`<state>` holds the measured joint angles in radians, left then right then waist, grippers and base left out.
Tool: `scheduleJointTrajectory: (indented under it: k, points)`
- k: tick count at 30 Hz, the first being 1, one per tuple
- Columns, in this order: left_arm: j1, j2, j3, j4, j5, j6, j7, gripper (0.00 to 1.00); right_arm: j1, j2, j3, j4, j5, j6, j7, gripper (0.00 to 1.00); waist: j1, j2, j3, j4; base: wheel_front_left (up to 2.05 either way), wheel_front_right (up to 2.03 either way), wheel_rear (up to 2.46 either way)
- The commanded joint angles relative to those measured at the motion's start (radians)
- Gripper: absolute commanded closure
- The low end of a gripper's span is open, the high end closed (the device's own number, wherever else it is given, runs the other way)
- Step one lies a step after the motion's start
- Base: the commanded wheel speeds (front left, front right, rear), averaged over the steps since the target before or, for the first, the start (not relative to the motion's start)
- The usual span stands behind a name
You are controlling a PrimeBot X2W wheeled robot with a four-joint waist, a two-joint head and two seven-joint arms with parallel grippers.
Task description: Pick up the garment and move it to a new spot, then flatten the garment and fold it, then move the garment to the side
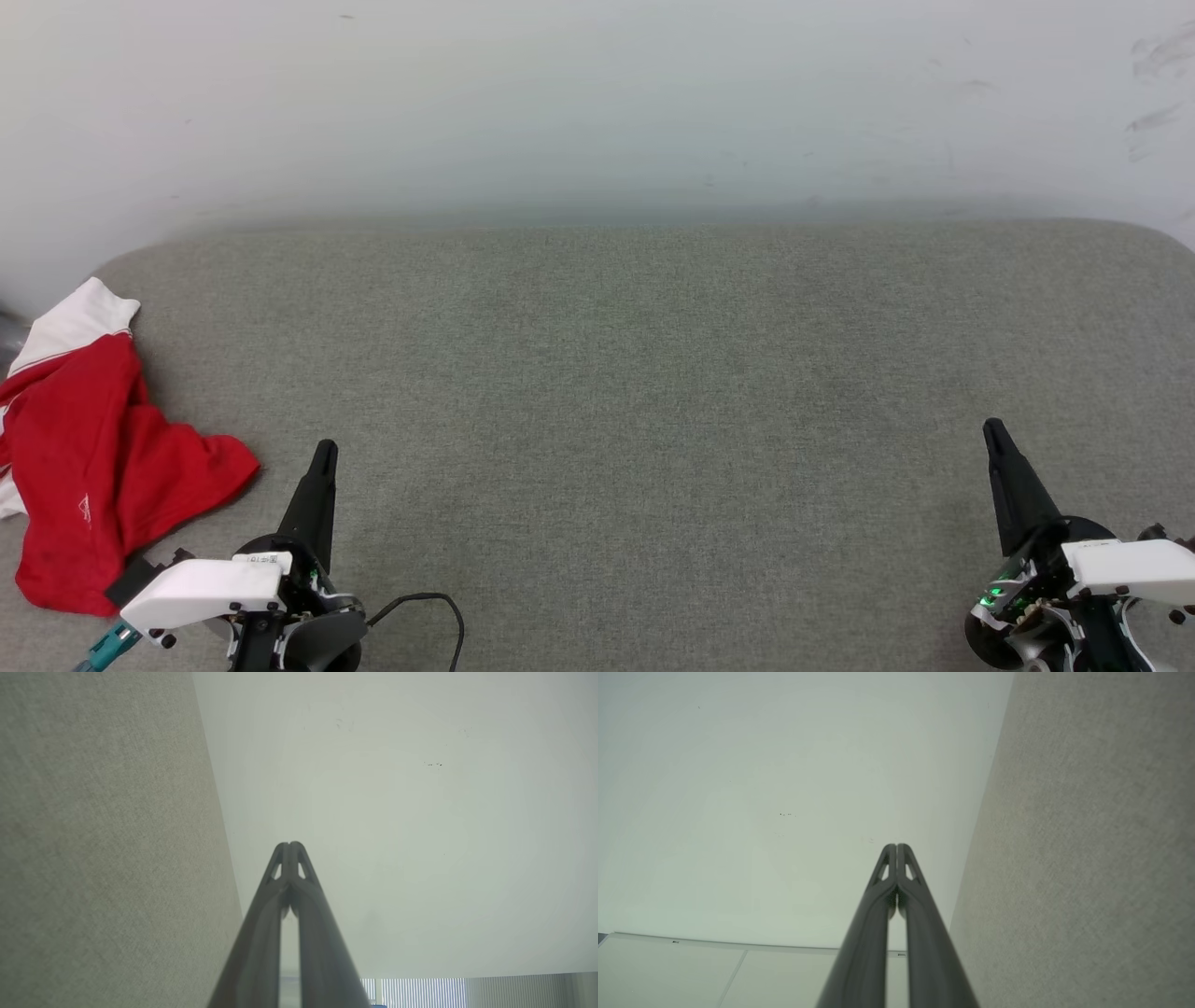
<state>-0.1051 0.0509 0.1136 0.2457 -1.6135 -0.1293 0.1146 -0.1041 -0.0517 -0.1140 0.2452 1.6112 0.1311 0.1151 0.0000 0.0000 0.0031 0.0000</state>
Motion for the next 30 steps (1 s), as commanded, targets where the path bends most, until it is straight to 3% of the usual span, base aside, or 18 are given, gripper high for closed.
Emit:
scheduleJointTrajectory:
  k: [1, 30]
  points:
    - [-0.008, -0.001, 0.002, 0.000, 0.002, -0.003, 0.002, 1.00, -0.009, 0.003, 0.000, 0.001, 0.004, -0.001, 0.001, 1.00, 0.0000, 0.0000, 0.000, 0.000, 0.00, 0.00, 0.00]
    - [-0.008, -0.001, 0.002, 0.000, 0.002, -0.003, 0.002, 1.00, -0.009, 0.003, 0.000, 0.001, 0.004, -0.001, 0.001, 1.00, 0.0000, 0.0000, 0.000, 0.000, 0.00, 0.00, 0.00]
